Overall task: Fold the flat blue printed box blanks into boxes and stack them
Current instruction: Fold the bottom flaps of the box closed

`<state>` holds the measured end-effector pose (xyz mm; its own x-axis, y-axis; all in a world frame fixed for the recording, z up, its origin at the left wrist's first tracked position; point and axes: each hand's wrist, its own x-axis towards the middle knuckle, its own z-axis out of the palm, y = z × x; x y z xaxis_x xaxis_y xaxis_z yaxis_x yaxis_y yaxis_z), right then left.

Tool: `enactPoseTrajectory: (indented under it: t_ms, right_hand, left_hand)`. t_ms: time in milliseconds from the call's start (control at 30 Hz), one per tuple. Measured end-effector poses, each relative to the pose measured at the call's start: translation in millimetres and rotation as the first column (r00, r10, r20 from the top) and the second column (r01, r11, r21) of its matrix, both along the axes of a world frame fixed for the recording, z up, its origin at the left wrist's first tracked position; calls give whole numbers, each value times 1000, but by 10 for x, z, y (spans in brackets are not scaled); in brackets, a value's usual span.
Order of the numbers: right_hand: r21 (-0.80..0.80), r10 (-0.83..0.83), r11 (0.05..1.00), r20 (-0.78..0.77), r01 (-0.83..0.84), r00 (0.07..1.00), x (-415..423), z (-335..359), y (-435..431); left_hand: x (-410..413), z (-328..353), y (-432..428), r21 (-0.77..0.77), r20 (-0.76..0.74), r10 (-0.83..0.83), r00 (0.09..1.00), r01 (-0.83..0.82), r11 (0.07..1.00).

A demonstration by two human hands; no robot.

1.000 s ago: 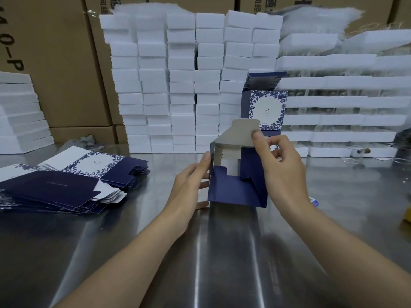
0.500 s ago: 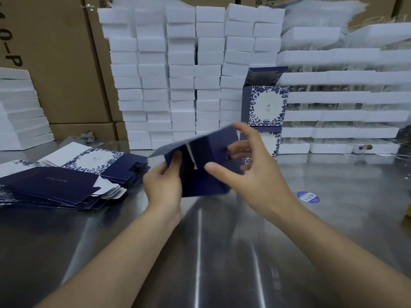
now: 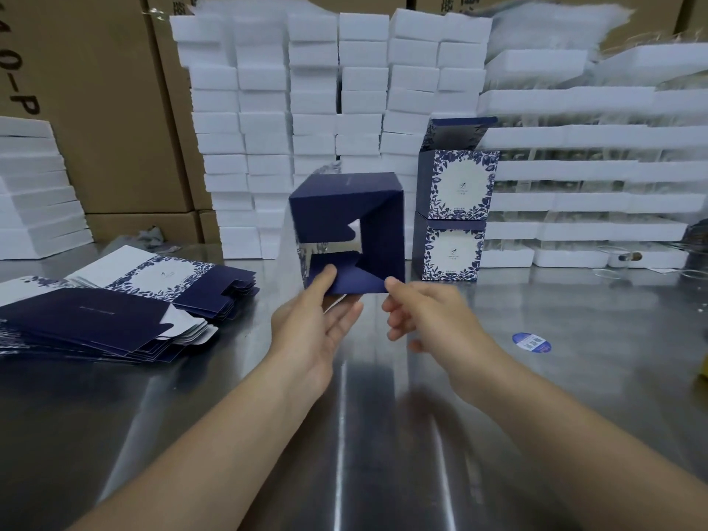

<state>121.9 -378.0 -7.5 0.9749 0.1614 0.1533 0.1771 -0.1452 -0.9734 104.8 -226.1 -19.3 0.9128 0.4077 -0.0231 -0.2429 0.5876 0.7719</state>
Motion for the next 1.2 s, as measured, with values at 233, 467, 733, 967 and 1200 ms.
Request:
enactPoseTrajectory:
  t_ms: [233,467,733,967,1200]
  right_hand:
    - [201,-11,979,-22,16,1000,-26,55,-22]
    - [223,-42,974,-11,43,999,-62,75,-18]
    - [296,80,953,-49,-62,996,-80,118,-5]
    - [352,-7,935,-101,43,995,-58,117,-5]
    - [346,17,938,-129,29,992,-18,114,-47]
  left_hand:
    - [-19,7,-83,186,19,35,999,-38,982]
    - [4,-21,-117,330,-44,85,995,-66,942]
    - [23,2,-98,322,-18,72,997,-62,945]
    - [-33,33,-126,363,-48,35,998,-15,932]
    - [-63,39,-186,475,-31,-29,999,40,879]
